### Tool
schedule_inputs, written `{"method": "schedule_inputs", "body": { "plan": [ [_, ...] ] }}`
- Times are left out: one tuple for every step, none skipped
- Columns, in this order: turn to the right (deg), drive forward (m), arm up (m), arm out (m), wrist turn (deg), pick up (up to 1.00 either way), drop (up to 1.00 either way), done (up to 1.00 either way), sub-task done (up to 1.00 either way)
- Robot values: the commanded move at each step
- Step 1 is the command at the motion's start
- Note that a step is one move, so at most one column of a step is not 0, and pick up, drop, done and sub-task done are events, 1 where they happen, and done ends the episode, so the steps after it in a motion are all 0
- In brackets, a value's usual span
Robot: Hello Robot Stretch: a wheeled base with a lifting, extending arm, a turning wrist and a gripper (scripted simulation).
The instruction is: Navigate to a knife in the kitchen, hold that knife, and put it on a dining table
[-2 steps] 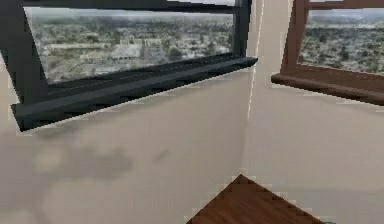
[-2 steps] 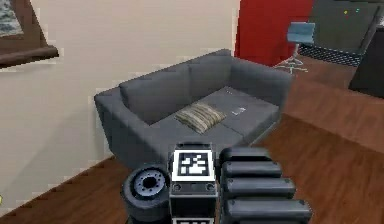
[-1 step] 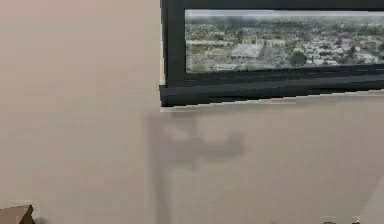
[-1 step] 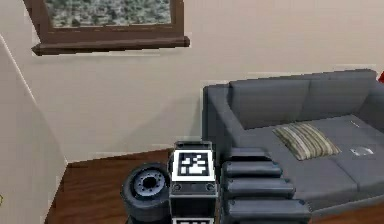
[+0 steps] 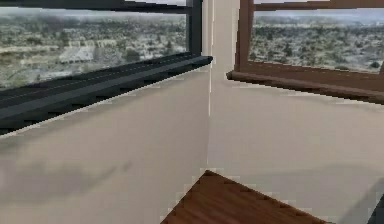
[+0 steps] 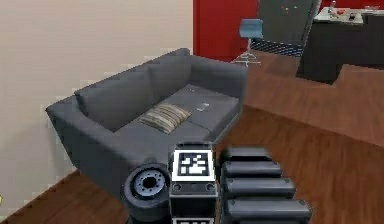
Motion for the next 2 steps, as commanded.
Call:
{"method": "schedule_inputs", "body": {
  "plan": [
    [24.0, 0.0, 0.0, 0.0, 0.0, 0.0, 0.0, 0.0, 0.0],
    [-45.0, 0.0, 0.0, 0.0, 0.0, 0.0, 0.0, 0.0, 0.0]
  ]
}}
